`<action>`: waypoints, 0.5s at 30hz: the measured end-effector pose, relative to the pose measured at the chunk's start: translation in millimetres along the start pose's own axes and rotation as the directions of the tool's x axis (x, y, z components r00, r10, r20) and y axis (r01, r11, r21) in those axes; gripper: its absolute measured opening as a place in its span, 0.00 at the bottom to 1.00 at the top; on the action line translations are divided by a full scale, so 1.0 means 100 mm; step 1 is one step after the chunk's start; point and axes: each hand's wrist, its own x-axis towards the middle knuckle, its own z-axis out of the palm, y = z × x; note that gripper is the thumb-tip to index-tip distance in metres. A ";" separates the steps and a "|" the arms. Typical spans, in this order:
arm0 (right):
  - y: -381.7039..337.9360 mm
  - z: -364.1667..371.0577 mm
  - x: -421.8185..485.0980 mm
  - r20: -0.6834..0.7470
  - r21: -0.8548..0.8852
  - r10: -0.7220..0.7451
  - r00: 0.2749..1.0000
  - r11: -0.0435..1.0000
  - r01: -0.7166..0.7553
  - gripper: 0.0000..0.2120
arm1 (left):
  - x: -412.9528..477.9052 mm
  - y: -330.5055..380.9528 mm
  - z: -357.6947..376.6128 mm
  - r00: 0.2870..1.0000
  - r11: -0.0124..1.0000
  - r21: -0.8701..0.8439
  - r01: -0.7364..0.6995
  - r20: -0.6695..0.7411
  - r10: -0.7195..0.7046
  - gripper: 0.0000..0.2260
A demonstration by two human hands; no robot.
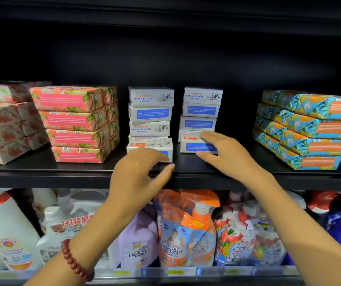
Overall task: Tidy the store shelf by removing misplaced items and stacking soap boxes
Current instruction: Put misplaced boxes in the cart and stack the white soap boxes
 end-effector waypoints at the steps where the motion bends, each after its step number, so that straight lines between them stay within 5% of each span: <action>1: 0.01 0.01 0.01 0.020 -0.027 -0.002 1.000 1.000 0.003 0.25 | -0.01 0.05 0.02 0.998 1.000 -0.022 0.021 0.053 -0.020 0.12; 4: 0.01 0.00 0.00 -0.040 -0.056 -0.030 0.999 0.998 0.028 0.22 | -0.01 0.12 0.08 0.982 0.997 -0.011 0.071 0.176 -0.068 0.16; 9: -0.01 -0.11 -0.12 -0.129 0.056 -0.067 0.989 0.996 0.074 0.18 | -0.03 0.12 0.08 0.981 0.996 -0.021 0.088 0.174 -0.083 0.16; 15: -0.02 -0.18 -0.16 0.028 0.039 0.025 0.999 0.999 -0.026 0.37 | 0.02 0.14 0.05 0.962 0.985 -0.025 0.171 0.219 -0.161 0.21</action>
